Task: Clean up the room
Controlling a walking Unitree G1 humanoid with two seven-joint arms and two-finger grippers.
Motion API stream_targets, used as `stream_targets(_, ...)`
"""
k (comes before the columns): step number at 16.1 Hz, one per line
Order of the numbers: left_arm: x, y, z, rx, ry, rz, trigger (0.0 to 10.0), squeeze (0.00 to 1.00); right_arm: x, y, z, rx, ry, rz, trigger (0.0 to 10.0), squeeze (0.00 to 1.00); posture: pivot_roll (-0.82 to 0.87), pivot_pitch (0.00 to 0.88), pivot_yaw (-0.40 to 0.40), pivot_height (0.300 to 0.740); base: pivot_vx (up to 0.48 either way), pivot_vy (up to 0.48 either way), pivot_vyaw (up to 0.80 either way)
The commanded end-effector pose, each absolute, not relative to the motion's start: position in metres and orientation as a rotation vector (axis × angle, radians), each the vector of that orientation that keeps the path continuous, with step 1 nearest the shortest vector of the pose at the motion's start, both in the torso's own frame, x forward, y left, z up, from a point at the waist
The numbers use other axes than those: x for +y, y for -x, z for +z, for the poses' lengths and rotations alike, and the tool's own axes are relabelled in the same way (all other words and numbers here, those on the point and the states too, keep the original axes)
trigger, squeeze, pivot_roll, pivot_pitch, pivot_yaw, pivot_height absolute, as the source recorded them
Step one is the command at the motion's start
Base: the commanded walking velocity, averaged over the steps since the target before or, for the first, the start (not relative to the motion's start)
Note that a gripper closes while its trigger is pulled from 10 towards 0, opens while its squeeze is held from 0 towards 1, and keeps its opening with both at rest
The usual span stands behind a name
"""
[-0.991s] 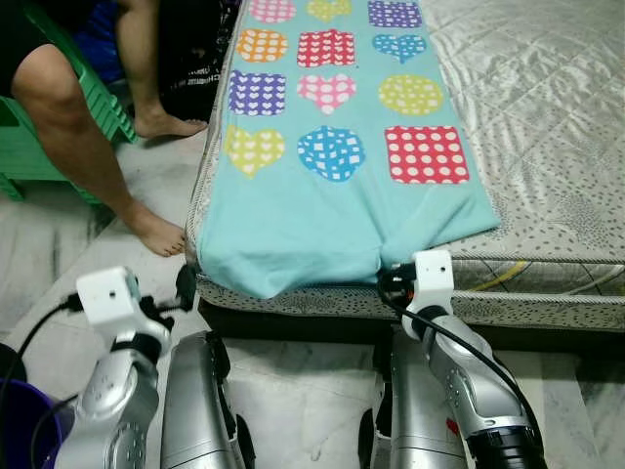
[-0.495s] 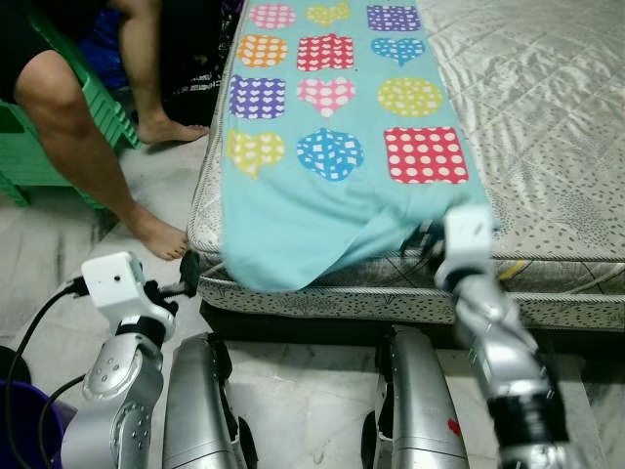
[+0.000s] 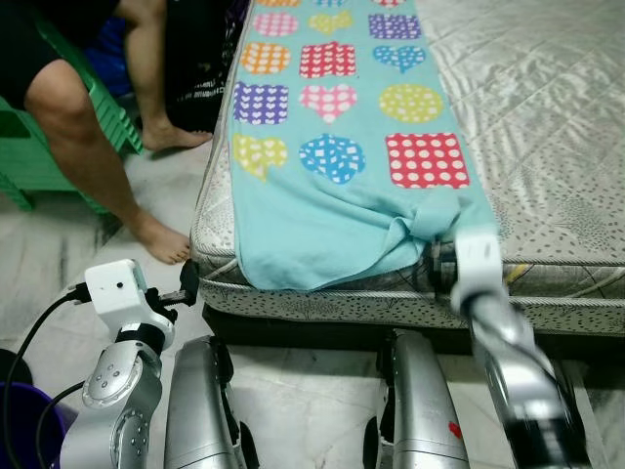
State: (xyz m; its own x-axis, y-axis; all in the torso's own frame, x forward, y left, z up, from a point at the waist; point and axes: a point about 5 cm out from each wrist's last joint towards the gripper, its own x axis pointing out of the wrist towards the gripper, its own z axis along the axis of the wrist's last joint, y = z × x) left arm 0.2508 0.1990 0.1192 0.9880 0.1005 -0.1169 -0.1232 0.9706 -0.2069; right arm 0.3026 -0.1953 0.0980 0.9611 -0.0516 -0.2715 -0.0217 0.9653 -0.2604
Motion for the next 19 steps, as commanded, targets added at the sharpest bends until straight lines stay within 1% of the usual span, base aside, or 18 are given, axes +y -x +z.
stream_targets(1,0.202,-0.247,0.112,0.150,0.196,0.121,10.0,0.00,-0.194,-0.294,0.092,0.325,0.279,0.032,10.0,1.00,-0.02,0.109,0.017,0.472,0.000,0.000,0.00)
stream_targets(2,0.202,-0.246,0.112,0.153,0.195,0.121,10.0,0.00,-0.200,-0.285,0.087,0.351,0.286,0.031,10.0,1.00,-0.02,0.109,0.017,0.472,0.000,0.000,0.00)
stream_targets(3,0.202,-0.246,0.112,0.153,0.191,0.123,10.0,0.00,-0.204,-0.278,0.085,0.364,0.289,0.031,10.0,0.84,-0.02,0.109,0.017,0.472,0.000,0.000,0.00)
stream_targets(4,0.202,-0.246,0.111,0.151,0.188,0.122,10.0,0.00,-0.209,-0.274,0.084,0.372,0.295,0.023,10.0,0.80,-0.04,0.108,0.020,0.472,0.000,0.000,0.00)
stream_targets(5,0.200,-0.244,0.117,0.107,0.172,0.112,10.0,0.00,-0.216,-0.272,0.091,0.334,0.292,-0.021,10.0,0.77,-0.06,0.109,0.024,0.472,0.000,0.000,0.00)
stream_targets(6,0.198,-0.244,0.121,0.074,0.147,0.095,10.0,0.00,-0.218,-0.274,0.098,0.294,0.300,-0.037,10.0,0.62,-0.06,0.109,0.023,0.472,0.000,0.000,0.00)
stream_targets(7,0.200,-0.244,0.117,0.101,0.165,0.127,10.0,0.00,-0.217,-0.279,0.110,0.219,0.266,-0.072,10.0,0.00,-0.06,0.110,0.022,0.472,0.000,0.000,0.00)
stream_targets(8,0.201,-0.245,0.115,0.107,0.181,0.135,10.0,0.00,-0.216,-0.281,0.115,0.183,0.245,-0.071,10.0,0.00,-0.06,0.110,0.022,0.472,0.000,0.000,0.00)
stream_targets(10,0.202,-0.252,0.115,0.115,0.213,0.125,10.0,0.00,-0.204,-0.286,0.137,0.047,0.159,-0.033,10.0,0.00,-0.07,0.112,0.016,0.472,0.000,0.000,0.00)
stream_targets(11,0.201,-0.255,0.113,0.126,0.233,0.113,10.0,0.00,-0.201,-0.285,0.141,0.027,0.136,-0.027,10.0,0.00,-0.07,0.113,0.015,0.472,0.000,0.000,0.00)
stream_targets(13,0.197,-0.269,0.113,0.124,0.283,0.088,10.0,0.00,-0.194,-0.280,0.150,-0.028,0.034,0.004,10.0,0.00,-0.08,0.119,0.018,0.472,0.000,0.000,0.00)
stream_targets(16,0.191,-0.279,0.116,0.119,0.300,0.048,10.0,0.00,-0.192,-0.273,0.149,-0.028,-0.028,0.012,10.0,0.00,-0.10,0.125,0.036,0.472,0.000,0.000,0.00)
stream_targets(19,0.184,-0.277,0.119,0.102,0.307,0.014,10.0,0.00,-0.189,-0.272,0.145,-0.006,-0.089,0.002,10.0,0.00,-0.10,0.118,0.048,0.472,0.000,0.000,0.00)
